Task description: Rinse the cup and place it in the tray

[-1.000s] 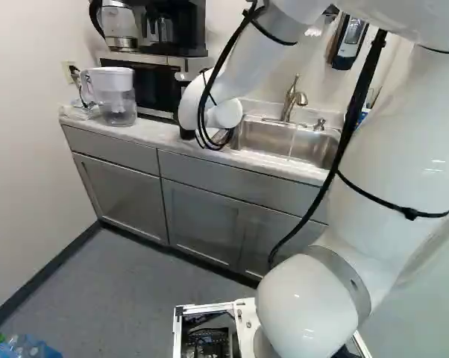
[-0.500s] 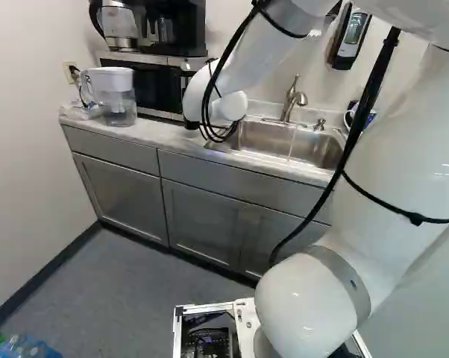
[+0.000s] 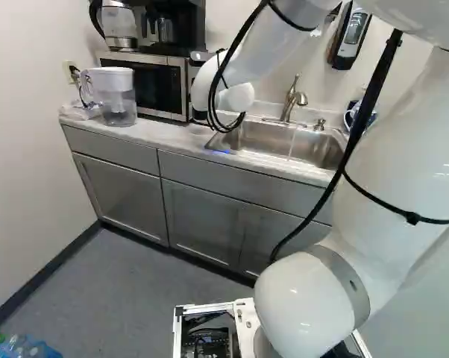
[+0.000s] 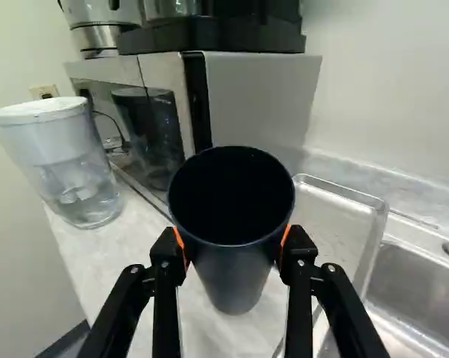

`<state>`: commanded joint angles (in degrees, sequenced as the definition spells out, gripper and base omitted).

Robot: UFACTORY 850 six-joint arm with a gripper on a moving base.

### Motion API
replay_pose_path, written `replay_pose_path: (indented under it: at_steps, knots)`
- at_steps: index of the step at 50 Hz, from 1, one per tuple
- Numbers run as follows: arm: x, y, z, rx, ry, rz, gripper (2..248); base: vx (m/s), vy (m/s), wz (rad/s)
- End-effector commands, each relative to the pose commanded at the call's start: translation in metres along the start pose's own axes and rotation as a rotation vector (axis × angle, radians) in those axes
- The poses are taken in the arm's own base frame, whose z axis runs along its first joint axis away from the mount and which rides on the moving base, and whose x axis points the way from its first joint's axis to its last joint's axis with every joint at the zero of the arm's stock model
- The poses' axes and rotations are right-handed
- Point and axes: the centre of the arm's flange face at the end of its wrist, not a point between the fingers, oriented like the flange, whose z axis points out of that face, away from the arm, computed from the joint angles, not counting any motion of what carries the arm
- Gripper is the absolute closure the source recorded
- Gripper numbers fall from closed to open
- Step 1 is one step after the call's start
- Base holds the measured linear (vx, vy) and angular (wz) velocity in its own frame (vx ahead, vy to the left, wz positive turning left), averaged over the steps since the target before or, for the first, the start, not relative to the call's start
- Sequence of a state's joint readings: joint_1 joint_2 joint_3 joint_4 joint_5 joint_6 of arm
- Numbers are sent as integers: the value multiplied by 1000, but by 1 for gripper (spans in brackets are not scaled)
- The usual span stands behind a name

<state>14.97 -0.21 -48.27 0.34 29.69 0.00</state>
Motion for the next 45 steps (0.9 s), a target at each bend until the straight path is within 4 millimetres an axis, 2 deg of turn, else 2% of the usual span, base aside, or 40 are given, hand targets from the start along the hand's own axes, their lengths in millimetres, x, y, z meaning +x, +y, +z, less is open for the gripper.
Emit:
replay_pose_path:
  at_steps: [10,45]
  knots:
    - [11,14,-1,-26,22,6,124,0,0,0]
    - [8,64,-14,-126,22,26,124,0,0,0]
